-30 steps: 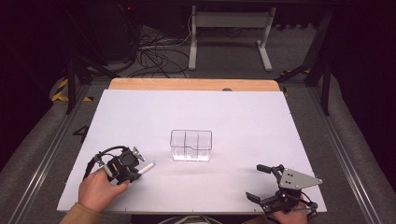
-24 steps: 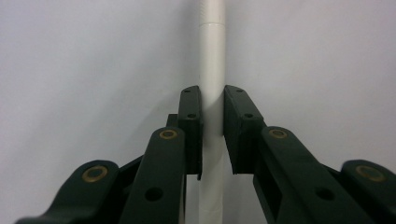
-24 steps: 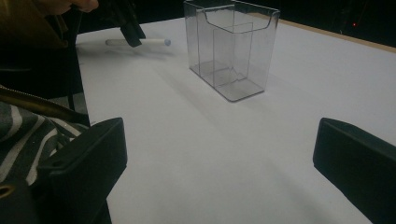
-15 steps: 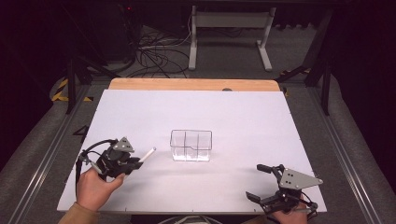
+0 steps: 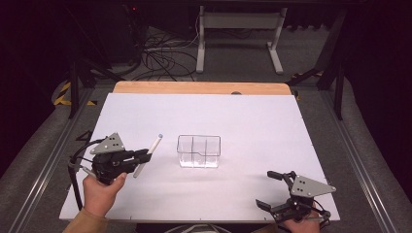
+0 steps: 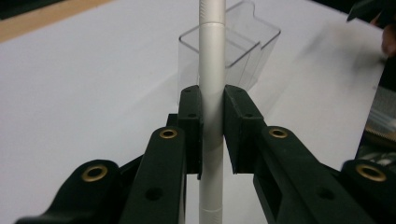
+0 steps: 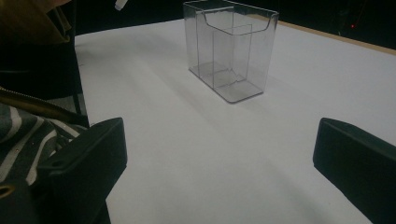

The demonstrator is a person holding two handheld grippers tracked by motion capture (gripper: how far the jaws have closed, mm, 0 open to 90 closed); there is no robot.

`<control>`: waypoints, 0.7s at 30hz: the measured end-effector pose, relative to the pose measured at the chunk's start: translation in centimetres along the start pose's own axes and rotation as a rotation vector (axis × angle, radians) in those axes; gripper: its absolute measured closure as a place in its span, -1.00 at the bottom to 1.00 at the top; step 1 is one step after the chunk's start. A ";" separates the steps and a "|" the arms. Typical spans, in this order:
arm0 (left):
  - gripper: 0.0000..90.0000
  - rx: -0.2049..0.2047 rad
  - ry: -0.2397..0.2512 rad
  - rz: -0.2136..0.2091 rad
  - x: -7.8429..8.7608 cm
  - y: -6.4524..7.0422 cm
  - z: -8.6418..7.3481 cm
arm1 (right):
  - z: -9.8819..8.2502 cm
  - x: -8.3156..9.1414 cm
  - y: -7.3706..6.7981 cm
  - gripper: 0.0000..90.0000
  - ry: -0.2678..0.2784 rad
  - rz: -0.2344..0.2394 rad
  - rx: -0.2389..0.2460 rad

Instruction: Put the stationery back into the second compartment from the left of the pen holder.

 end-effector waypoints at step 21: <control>0.74 0.057 0.265 -0.048 -0.1 1.2 2.1 | 0.0 0.1 0.0 -0.92 0.005 0.000 -0.001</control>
Point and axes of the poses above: each handheld gripper's, and its own axes: x roughly backward along the jaws, z roughly out of its top, y roughly to its right, the point moved 3 cm from there along -x, roughly forward along the jaws, and after that the axes turned 11 degrees about z, right-handed, at the moved point
